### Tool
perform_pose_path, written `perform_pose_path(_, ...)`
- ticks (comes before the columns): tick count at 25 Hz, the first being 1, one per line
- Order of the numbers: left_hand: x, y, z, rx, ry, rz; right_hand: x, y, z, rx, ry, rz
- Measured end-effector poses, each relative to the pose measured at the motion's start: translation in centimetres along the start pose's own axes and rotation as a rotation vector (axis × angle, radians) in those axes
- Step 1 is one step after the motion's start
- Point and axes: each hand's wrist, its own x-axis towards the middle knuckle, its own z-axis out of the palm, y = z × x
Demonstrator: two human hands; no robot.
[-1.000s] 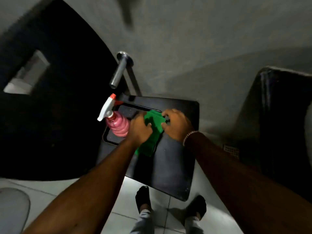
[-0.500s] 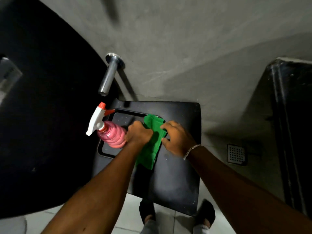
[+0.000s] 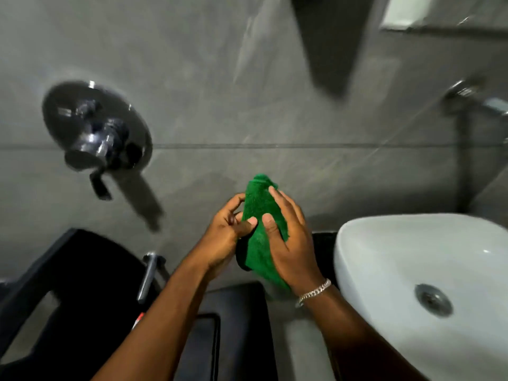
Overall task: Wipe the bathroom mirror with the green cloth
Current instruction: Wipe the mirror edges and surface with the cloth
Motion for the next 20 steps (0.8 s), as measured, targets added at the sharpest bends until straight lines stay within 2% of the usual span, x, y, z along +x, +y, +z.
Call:
perform_pose_path(2,2.0,5.3,5.5,0.133,-0.035,0.165,3.4,-3.2,-5.6,-0.016,0.201,-0.115)
perform_pose_path(4,3.8,10.0,11.0,0.300,0.004,0.352,6.6,-6.2,-11.2,-0.079,0.370,-0.230)
perform_pose_path(9,8.8,19.4,24.7,0.557,0.070,0.748,14.1,-11.3,-25.1,-0.220,0.593,-0.453)
perform_pose_path(15,15.6,25.9,40.7,0.601,0.106,1.091,23.3,-13.4,-42.5,-0.352,0.694,-0.643)
perform_pose_path(17,18.4,28.4,46.1,0.592,0.177,1.264,26.5,-14.4,-48.1,-0.400,0.717,-0.713)
perform_pose_path(20,22.4,31.5,52.3,0.711,0.282,1.418,31.0,-16.1,-55.2,-0.453,0.743,-0.775)
